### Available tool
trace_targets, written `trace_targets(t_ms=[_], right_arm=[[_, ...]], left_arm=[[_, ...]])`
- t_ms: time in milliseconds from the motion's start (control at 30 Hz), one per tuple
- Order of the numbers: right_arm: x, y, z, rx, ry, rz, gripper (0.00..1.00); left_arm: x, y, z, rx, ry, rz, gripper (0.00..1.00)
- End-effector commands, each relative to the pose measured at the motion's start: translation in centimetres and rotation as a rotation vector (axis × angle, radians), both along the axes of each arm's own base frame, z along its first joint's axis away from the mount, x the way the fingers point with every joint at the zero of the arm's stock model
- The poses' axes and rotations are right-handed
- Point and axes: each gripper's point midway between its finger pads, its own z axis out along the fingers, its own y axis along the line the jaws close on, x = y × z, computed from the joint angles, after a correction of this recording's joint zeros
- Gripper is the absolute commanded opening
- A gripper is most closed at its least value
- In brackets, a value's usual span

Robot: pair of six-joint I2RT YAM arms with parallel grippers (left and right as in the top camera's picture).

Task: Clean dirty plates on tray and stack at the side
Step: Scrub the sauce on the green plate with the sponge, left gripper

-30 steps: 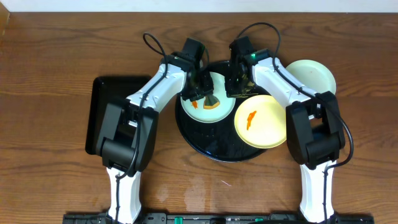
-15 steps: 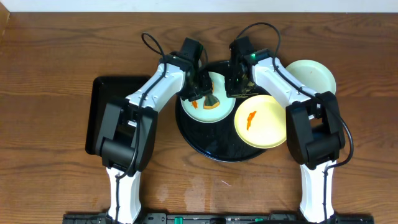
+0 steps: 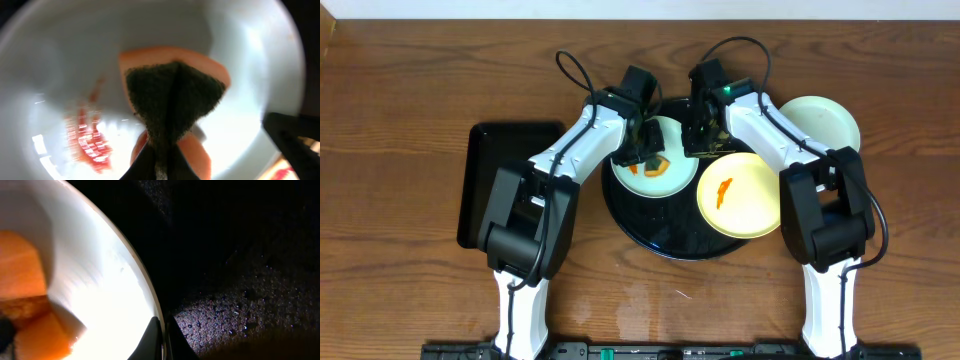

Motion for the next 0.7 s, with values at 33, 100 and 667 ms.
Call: trace_targets(t_ms=[33, 100, 667], right_arm=[[-0.6, 0.6, -0.5, -0.006, 0.018, 0.01, 0.01], [-0.6, 0.5, -0.6, -0.007, 0.021, 0.01, 0.01], [-0.6, 0.5, -0.5, -0.007, 0.02, 0.01, 0.01]], left_arm=[[-0.7, 3.4, -0.9, 0.167, -0.005, 0.029, 0.08], [-1.4, 5.3, -1.5, 0.267, 0.006, 0.042, 0.08], [2.1, 5.4, 10.9, 0.202, -0.306, 0.108, 0.08]])
